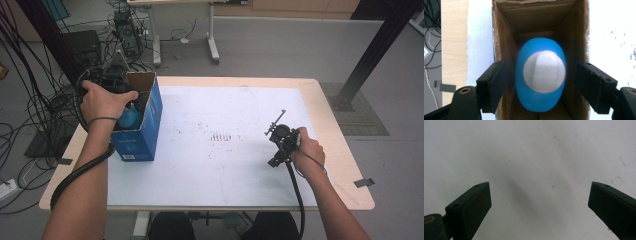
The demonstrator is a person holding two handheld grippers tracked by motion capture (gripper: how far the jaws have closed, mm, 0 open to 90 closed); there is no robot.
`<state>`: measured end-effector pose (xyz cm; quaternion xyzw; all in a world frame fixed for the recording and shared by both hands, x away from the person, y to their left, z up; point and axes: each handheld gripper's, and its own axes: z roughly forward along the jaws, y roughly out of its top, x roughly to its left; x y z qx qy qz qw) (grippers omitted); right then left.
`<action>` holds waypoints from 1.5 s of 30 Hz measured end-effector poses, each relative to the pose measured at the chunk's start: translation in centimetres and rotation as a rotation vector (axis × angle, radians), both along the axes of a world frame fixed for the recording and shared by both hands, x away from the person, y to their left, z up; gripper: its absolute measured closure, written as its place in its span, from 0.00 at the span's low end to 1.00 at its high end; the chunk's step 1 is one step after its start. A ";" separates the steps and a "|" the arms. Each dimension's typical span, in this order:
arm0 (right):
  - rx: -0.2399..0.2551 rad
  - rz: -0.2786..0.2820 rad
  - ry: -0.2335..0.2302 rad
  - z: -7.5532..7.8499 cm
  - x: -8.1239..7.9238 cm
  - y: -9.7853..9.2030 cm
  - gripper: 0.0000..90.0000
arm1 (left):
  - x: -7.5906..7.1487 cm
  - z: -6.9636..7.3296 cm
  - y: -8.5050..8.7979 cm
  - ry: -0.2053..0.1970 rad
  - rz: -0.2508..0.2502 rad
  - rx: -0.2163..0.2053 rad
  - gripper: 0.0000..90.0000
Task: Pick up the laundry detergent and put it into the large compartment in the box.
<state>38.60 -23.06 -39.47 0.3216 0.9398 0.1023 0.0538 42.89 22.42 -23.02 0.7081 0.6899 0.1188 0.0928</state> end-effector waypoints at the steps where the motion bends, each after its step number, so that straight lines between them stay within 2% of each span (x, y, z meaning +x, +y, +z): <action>1: -0.001 0.000 -0.001 0.0 0.0 0.0 0.05 | 0.0 0.2 -0.1 -0.003 -0.003 0.001 0.29; 13: 0.002 0.006 -0.009 0.4 0.0 0.3 0.05 | -0.8 2.7 -1.1 -0.032 -0.030 0.014 0.24; 24: 0.000 0.012 -0.012 0.5 0.0 0.4 0.05 | -1.4 4.5 -1.9 -0.023 -0.054 0.005 0.16; 31: 0.005 0.012 -0.008 0.6 0.2 0.5 0.05 | -1.7 5.3 -2.9 0.000 -0.098 0.004 0.11; 37: -0.003 0.009 -0.011 1.1 0.1 0.6 0.05 | -2.3 6.3 -3.9 -0.014 -0.133 -0.020 0.09; 39: -0.001 0.012 -0.014 1.3 0.1 0.7 0.05 | -2.5 6.6 -4.3 -0.015 -0.149 -0.012 0.08; 43: -0.006 0.007 -0.015 1.6 -0.1 0.7 0.05 | -2.8 6.9 -5.4 0.010 -0.190 -0.010 0.07; 45: -0.008 0.012 -0.020 1.7 -0.1 0.7 0.05 | -3.1 7.0 -5.9 0.007 -0.204 -0.020 0.07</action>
